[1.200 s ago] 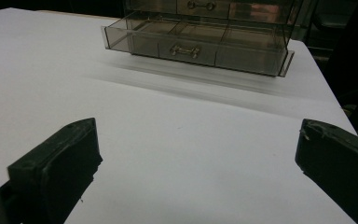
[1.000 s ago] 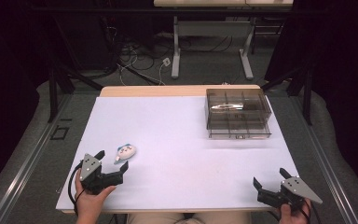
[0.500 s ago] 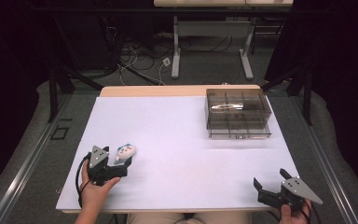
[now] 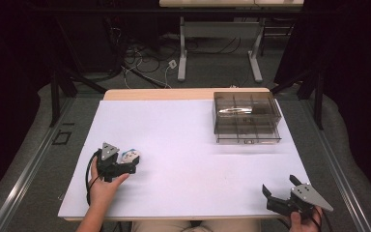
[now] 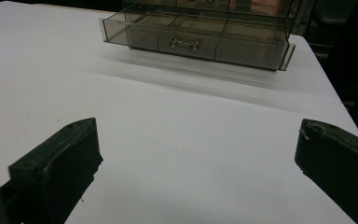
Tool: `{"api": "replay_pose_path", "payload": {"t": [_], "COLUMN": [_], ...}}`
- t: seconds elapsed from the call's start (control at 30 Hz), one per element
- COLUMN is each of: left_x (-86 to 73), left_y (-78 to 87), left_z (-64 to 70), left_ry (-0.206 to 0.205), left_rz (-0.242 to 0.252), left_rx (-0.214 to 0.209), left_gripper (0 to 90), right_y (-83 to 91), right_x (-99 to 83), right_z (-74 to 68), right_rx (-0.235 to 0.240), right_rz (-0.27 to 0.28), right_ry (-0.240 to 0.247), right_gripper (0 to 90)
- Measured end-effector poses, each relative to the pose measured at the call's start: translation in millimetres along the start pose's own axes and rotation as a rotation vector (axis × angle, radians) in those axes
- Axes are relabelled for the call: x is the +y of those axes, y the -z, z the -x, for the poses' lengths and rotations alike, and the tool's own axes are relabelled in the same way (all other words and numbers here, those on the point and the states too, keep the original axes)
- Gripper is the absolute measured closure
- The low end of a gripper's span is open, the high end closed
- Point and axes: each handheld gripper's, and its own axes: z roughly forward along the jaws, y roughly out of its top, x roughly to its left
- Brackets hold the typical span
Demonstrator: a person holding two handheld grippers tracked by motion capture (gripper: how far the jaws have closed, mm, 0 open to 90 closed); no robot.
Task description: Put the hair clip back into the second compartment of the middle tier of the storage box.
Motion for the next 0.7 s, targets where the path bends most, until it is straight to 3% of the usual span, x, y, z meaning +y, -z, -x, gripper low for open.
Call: {"api": "replay_pose_path", "payload": {"t": [0.2,0.37,0.53,0.57,0.7], "left_x": [2.2,2.7,0.8,-0.8,-3.2], "left_y": [-6.8,-9.6,-9.1,-9.3,-9.4], "left_z": [0.5,0.1,-3.6,-4.2,-5.7], "left_ry": [0.013,0.054,0.066,0.09,0.098], "left_rz": [-0.016,-0.038,-0.056,-0.064,-0.079], "left_rx": [0.006,0.001,-0.003,-0.006,-0.004], "left_gripper": [3.5,7.3,9.2,10.0,13.8], "right_y": [1.0,0.6,0.6,1.1,1.1], "right_x": [0.1,-0.4,-0.5,-0.3,-0.3], "right_z": [0.2,0.0,0.0,0.2,0.5], "right_rx": [0.003,0.005,0.008,0.006,0.006], "right_rz": [-0.011,-0.012,-0.013,-0.021,-0.018], "right_ry": [0.0,0.003,0.006,0.006,0.005], "right_gripper": [0.0,0.0,0.0,0.1,0.1]}}
